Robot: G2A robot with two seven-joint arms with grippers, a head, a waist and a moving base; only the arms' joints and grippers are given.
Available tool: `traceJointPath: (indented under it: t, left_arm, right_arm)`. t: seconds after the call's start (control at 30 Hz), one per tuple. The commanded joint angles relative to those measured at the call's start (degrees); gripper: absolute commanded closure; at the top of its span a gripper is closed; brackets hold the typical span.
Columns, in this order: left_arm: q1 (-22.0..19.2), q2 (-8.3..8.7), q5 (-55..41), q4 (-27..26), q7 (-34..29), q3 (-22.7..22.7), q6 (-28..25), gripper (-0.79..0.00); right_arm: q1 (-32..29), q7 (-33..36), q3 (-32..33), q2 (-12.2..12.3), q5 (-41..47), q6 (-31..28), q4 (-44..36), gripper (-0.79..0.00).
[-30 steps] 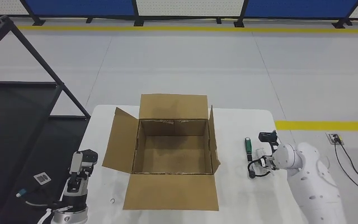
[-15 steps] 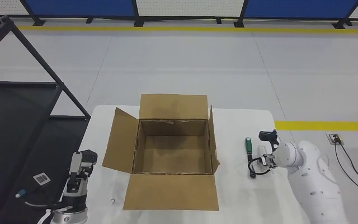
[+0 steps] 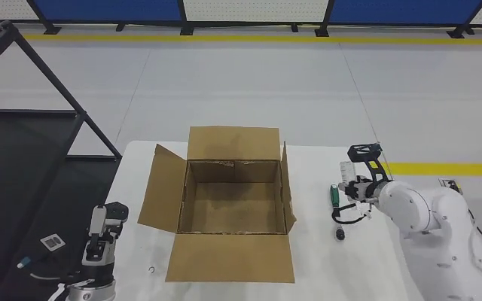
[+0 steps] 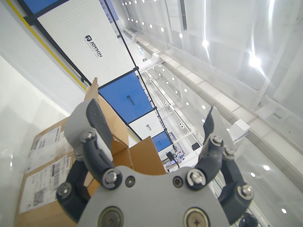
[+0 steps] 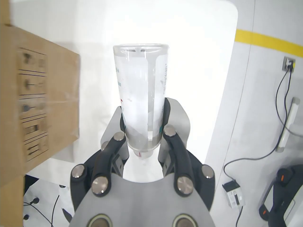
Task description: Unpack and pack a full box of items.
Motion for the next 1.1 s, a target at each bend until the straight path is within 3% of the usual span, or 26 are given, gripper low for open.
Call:
traceJointPath:
  t: [0.0, 0.2, 0.4, 0.7, 0.9, 1.07]
  left_arm:
    - [0.2, -0.03, -0.4, 0.1, 0.3, -0.3, -0.3, -0.785]
    - [1.2, -0.11, -1.9, 0.1, 1.4, -1.6, -1.5, -0.785]
    - [2.2, -0.18, -3.4, -0.3, 1.6, -2.8, -2.4, -0.785]
    - [2.7, -0.36, -4.4, -0.4, 2.8, -4.0, -1.3, -0.785]
    - [-0.1, -0.29, -3.6, 1.2, 0.8, -2.9, 0.3, -0.785]
    - [-2.2, -0.19, -2.8, 2.1, -1.1, -2.1, 1.1, -0.785]
  right_arm:
    - [0.1, 0.1, -1.4, -0.1, 0.3, -0.2, -5.2, 0.0]
    - [2.8, -1.1, -9.7, -1.1, 0.1, 3.0, -13.8, 0.0]
    - [10.1, -1.8, -19.9, -2.9, 2.6, 6.1, -11.7, 0.0]
    - [10.1, -1.8, -19.9, -2.9, 2.6, 6.1, -11.7, 0.0]
    - [10.1, -1.8, -19.9, -2.9, 2.6, 6.1, -11.7, 0.0]
    - [7.7, -11.2, -18.9, -3.1, 2.6, 6.9, -12.9, 0.0]
